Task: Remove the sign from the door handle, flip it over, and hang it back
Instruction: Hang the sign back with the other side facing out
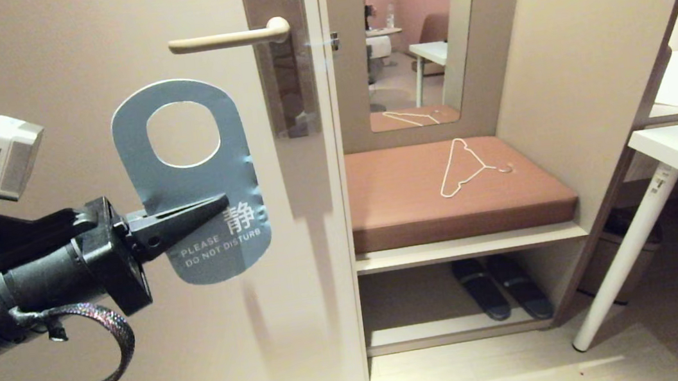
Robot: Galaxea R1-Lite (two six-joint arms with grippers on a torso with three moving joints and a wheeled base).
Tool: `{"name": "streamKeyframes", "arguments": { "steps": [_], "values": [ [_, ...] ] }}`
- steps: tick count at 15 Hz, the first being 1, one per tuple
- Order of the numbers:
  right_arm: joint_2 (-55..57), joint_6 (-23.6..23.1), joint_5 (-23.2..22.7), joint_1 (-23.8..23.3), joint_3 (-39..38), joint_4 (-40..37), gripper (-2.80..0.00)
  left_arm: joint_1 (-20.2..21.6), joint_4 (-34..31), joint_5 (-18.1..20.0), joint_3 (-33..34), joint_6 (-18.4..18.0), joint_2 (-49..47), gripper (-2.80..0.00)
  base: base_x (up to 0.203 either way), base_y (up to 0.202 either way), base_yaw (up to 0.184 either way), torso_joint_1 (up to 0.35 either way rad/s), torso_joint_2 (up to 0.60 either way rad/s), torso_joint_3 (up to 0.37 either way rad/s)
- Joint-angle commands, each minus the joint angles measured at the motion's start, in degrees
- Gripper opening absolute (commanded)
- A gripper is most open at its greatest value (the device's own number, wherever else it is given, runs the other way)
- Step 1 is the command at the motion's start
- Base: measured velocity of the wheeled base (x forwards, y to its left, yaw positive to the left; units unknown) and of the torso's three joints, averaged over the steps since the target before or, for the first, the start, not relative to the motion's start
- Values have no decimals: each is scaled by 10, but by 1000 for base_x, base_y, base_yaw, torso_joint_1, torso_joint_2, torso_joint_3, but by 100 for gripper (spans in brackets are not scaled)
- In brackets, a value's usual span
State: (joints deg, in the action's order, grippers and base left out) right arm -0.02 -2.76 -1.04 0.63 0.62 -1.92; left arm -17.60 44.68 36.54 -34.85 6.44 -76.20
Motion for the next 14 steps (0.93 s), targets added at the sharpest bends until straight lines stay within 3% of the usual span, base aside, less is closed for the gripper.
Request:
{"name": "streamKeyframes", "arguments": {
  "steps": [1, 4, 8, 14],
  "values": [
    [0, -1, 0, 0, 0, 0, -280, 7, 2, -11, -22, 1, -18, -280, 0, 0, 0, 0, 0, 0],
    [0, -1, 0, 1, 0, 0, -280, 8, 2, -76, -69, -7, -47, -280, 0, 0, 0, 0, 0, 0],
    [0, -1, 0, 0, 0, 0, -280, 16, 2, -150, -96, -45, -72, -280, 0, 0, 0, 0, 0, 0],
    [0, -1, 0, 0, 0, 0, -280, 97, -2, -159, -100, -47, -70, -280, 0, 0, 0, 0, 0, 0]
  ]
}}
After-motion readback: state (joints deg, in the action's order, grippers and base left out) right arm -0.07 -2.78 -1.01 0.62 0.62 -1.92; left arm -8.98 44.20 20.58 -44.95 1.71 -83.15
